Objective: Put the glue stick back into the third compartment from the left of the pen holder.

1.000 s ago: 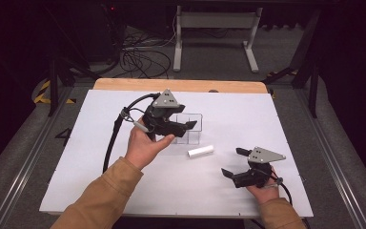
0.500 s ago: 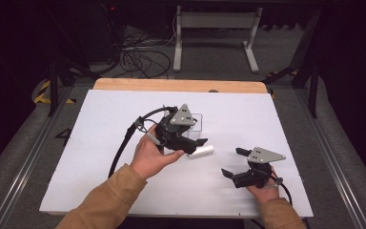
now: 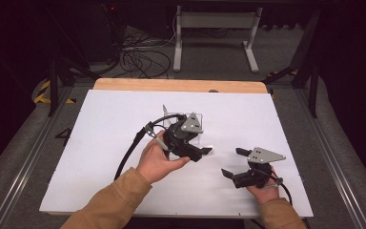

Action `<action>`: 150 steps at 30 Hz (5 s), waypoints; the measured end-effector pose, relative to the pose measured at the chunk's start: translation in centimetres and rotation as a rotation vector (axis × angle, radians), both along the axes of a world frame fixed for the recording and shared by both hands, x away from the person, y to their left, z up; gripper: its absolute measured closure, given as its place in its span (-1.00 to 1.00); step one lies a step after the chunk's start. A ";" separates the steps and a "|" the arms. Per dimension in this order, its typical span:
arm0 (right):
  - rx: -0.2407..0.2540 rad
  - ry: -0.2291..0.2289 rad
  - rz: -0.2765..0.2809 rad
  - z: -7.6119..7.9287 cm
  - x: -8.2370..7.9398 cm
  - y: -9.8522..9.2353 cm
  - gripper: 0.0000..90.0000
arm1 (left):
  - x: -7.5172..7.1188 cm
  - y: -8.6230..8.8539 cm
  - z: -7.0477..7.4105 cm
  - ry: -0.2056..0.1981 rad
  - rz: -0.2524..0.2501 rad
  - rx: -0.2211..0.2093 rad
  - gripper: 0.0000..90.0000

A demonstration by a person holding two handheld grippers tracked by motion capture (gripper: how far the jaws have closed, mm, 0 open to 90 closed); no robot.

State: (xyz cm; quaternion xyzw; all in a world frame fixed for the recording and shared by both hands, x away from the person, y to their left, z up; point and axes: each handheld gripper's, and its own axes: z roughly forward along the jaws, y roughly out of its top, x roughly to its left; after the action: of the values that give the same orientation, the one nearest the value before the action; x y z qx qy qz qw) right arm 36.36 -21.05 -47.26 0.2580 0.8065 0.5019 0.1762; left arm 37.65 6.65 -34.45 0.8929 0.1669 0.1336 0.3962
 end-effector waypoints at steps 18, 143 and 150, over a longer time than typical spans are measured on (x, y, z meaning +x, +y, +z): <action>0.001 0.001 0.002 0.0 0.0 0.0 -0.91 | 0.5 -0.8 -2.6 0.066 0.000 0.022 -0.17; -0.002 0.002 0.030 -0.1 -0.1 0.2 -0.91 | 5.6 -4.3 -9.2 0.107 0.032 0.192 0.48; -0.002 0.002 0.030 -0.1 -0.1 0.2 -0.91 | 5.1 -3.8 -8.1 0.092 0.029 0.156 0.49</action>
State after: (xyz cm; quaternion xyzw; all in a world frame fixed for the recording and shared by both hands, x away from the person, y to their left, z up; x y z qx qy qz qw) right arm 36.26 -20.82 -47.32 0.2460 0.8111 0.5033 0.1680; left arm 42.74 2.82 -42.56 0.9237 0.1871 0.1107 0.3154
